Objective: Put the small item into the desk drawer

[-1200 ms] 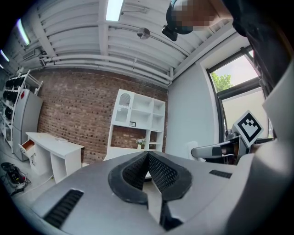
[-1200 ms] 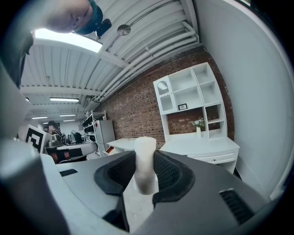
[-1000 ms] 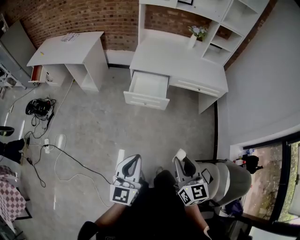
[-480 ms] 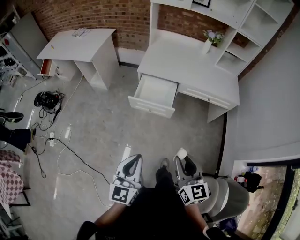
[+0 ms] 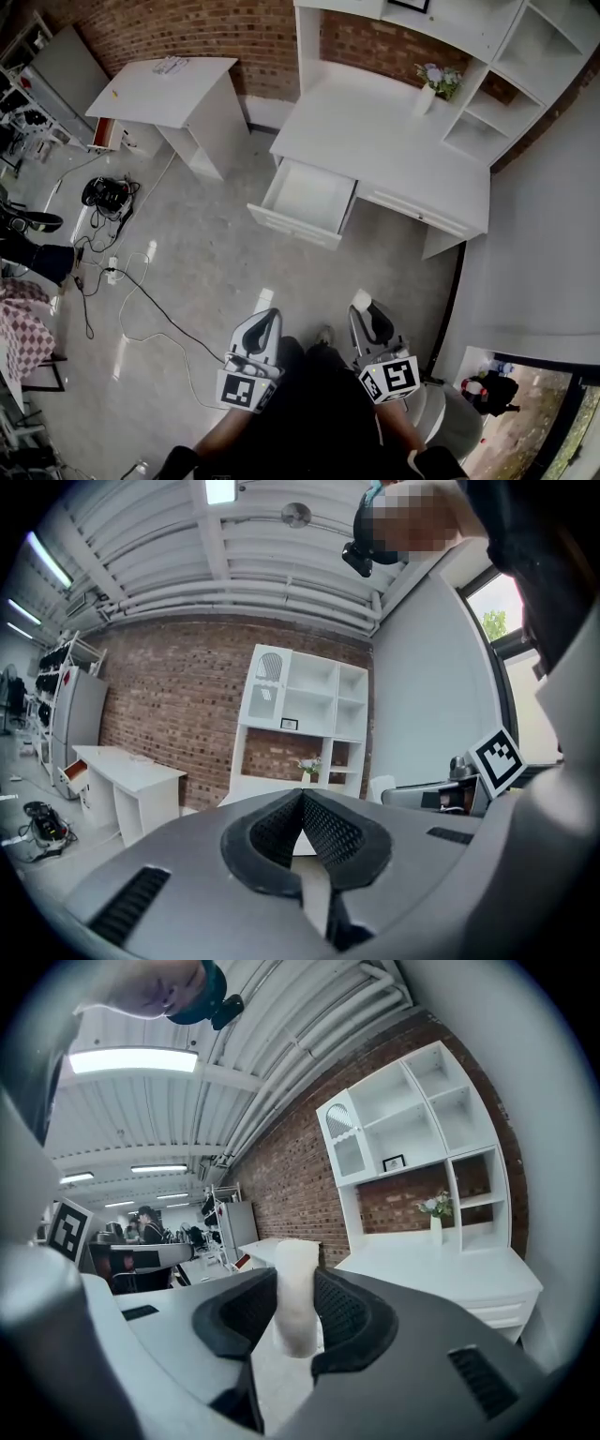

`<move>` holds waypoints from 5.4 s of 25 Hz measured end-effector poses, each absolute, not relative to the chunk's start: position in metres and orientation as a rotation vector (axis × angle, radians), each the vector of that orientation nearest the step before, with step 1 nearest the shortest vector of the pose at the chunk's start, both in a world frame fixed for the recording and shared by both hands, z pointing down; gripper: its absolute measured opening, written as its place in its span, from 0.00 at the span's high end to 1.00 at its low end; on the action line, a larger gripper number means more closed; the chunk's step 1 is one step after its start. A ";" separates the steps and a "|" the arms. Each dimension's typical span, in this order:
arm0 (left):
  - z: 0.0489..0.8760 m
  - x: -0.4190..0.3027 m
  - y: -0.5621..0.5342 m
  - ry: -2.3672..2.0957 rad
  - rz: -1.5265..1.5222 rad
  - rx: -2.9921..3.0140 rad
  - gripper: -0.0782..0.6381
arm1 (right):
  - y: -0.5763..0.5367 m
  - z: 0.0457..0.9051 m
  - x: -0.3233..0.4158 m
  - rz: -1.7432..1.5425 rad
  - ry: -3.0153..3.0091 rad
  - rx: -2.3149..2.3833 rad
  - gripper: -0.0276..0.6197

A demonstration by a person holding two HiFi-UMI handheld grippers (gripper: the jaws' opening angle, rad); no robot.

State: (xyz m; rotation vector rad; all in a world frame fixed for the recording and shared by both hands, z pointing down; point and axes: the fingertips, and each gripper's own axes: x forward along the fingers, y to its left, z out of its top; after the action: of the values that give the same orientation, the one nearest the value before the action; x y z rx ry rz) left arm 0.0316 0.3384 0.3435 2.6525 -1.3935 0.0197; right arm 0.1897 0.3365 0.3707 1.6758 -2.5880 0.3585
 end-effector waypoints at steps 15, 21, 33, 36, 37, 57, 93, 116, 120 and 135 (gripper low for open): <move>0.361 0.072 0.234 -1.428 -0.023 2.600 0.86 | 0.239 0.399 0.229 0.414 -2.580 1.638 0.74; 0.357 0.069 0.157 -1.410 -0.083 2.634 0.86 | 0.166 0.393 0.224 0.370 -2.566 1.648 0.74; 0.348 0.036 0.027 -1.396 -0.093 2.576 0.86 | 0.021 0.371 0.182 0.317 -2.578 1.593 0.74; 0.353 0.026 0.002 -1.423 -0.103 2.548 0.86 | -0.008 0.371 0.172 0.306 -2.591 1.563 0.74; 0.355 0.023 -0.002 -1.434 -0.106 2.530 0.86 | -0.014 0.372 0.169 0.306 -2.595 1.545 0.74; 0.362 0.028 -0.085 -1.765 -0.084 2.305 0.86 | -0.152 0.393 0.136 0.258 -2.788 1.064 0.74; 0.468 0.006 -0.137 -1.746 0.003 2.148 0.86 | -0.189 0.680 0.076 0.564 -2.423 0.724 0.74; 0.511 -0.014 -0.158 -1.683 0.039 2.080 0.86 | -0.186 0.874 0.072 0.710 -2.101 0.659 0.74; 0.519 -0.018 -0.161 -1.686 0.041 2.062 0.86 | -0.186 0.896 0.075 0.730 -2.061 0.657 0.74; 0.539 -0.024 -0.159 -1.690 0.043 2.006 0.86 | -0.176 0.951 0.084 0.796 -1.933 0.631 0.74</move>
State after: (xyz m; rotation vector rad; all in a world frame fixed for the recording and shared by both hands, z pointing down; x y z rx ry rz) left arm -0.0238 -0.1588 0.5389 2.0064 -1.6899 0.0431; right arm 0.0842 -0.1765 0.9512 0.6307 -1.9326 0.7955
